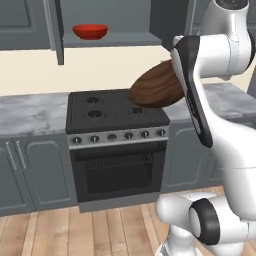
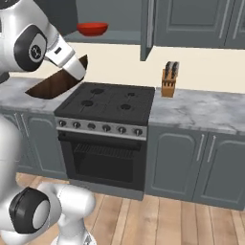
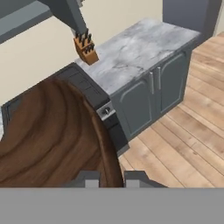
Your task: Pick up the bowls from the cabinet and place each bowl in front of a stool on the dining counter.
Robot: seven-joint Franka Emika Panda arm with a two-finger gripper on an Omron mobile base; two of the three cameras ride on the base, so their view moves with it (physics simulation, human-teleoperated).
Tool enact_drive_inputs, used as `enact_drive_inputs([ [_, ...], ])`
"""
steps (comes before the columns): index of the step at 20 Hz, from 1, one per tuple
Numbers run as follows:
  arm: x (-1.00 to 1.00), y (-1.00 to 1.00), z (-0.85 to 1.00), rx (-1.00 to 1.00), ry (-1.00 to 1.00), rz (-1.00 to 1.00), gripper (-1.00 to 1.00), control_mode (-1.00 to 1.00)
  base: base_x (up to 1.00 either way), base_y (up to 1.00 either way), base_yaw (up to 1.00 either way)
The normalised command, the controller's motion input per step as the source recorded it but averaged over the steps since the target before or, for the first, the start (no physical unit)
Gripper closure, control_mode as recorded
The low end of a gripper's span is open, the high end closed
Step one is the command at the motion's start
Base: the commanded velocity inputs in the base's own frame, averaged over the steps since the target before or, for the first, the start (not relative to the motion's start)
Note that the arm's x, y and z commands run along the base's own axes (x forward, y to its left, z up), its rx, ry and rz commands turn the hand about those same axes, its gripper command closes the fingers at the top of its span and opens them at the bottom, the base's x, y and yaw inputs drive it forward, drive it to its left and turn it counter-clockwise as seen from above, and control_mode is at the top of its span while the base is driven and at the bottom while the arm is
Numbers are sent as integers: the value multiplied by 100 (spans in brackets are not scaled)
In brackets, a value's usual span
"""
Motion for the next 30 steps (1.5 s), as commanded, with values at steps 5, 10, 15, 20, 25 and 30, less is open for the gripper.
enact_drive_inputs([
  [5, 0, 0, 0, 0, 0, 0, 100, 100, -50, -5, 16],
  [10, 0, 0, 0, 0, 0, 0, 100, 100, -73, 0, 3],
  [15, 0, 0, 0, 0, 0, 0, 100, 100, -70, 0, -2],
  [20, 0, 0, 0, 0, 0, 0, 100, 100, -74, 0, -11],
  [25, 0, 0, 0, 0, 0, 0, 100, 100, -27, 0, -52],
  [30, 0, 0, 0, 0, 0, 0, 100, 100, -18, 0, -71],
])
